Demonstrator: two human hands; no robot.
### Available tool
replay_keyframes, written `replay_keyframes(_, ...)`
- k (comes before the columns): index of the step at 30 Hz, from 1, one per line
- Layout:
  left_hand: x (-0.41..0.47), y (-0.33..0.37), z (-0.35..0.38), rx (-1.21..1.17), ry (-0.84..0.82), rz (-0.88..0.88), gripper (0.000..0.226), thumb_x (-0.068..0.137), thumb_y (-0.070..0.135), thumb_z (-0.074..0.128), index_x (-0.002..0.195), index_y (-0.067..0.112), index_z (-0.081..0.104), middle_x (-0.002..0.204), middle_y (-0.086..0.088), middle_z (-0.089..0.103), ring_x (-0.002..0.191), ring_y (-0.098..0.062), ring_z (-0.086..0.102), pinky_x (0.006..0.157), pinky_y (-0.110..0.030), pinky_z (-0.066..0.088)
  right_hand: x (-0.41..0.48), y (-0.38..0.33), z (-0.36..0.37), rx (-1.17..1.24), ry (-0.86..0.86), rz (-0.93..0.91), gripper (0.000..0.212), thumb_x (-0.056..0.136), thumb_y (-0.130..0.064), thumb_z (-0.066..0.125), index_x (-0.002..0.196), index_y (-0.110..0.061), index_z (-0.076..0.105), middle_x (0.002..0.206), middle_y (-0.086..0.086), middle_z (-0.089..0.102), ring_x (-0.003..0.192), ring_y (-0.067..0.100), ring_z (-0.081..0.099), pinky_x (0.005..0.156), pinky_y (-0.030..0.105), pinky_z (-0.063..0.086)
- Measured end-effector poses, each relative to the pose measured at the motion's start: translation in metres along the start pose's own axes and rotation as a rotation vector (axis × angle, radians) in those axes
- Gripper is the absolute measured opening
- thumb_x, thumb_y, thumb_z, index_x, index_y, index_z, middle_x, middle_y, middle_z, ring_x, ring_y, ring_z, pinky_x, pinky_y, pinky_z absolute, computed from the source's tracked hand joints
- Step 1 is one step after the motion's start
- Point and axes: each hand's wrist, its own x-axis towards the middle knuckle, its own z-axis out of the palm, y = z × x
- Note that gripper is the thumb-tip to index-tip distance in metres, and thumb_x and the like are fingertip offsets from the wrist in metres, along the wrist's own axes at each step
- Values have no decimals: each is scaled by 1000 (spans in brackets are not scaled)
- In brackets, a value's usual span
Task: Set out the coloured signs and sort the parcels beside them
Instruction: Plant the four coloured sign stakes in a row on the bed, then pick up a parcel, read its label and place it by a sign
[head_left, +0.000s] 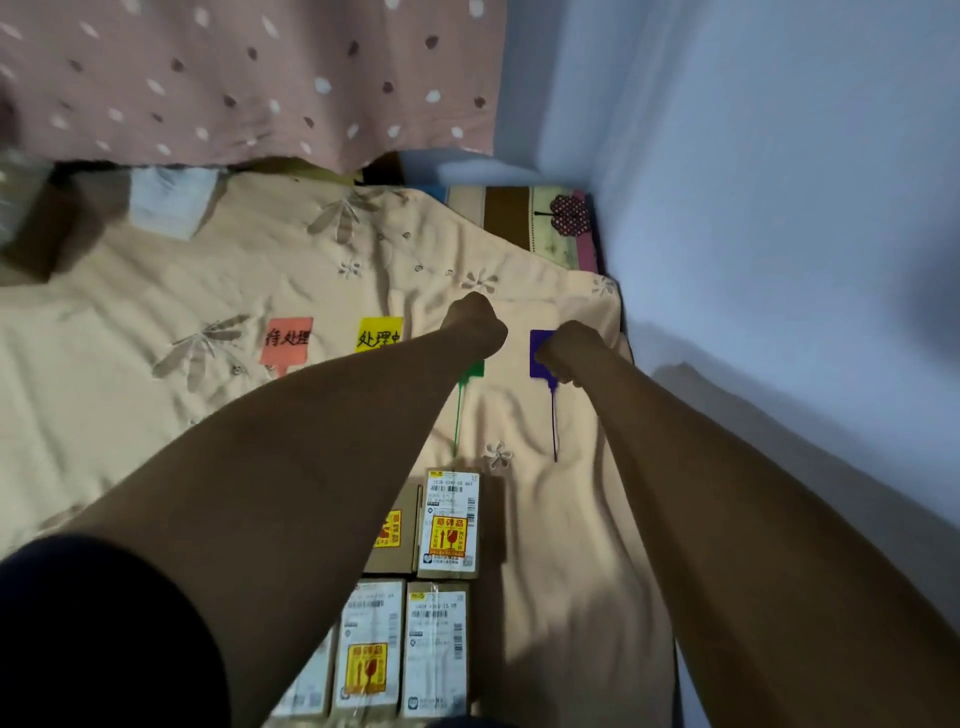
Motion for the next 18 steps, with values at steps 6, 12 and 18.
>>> replay_keyframes(6,-54,-48,-113,232,61,184,25,92,12,51,113,3,59,122,-17,63,110,-35,64,81,-37,54,-91,-73,-61,-134,-13,-151,60,95,-42,65,141,-6,53,141,15,56,122,32,56,102,35,45)
replay_keyframes(12,-100,-113,-201,290,185,133,21,97,23,53,83,7,55,99,-10,63,97,-30,61,77,-32,46,-158,-156,-86,-214,130,-325,51,100,-39,58,140,-7,50,140,13,53,121,34,56,101,39,46)
replay_keyframes(18,-139,-193,-233,396,193,15,29,99,37,58,87,11,60,96,-11,57,91,-28,56,81,-32,44,-208,-232,-46,-371,102,-453,64,93,-41,66,149,-18,48,150,6,51,128,32,54,109,42,45)
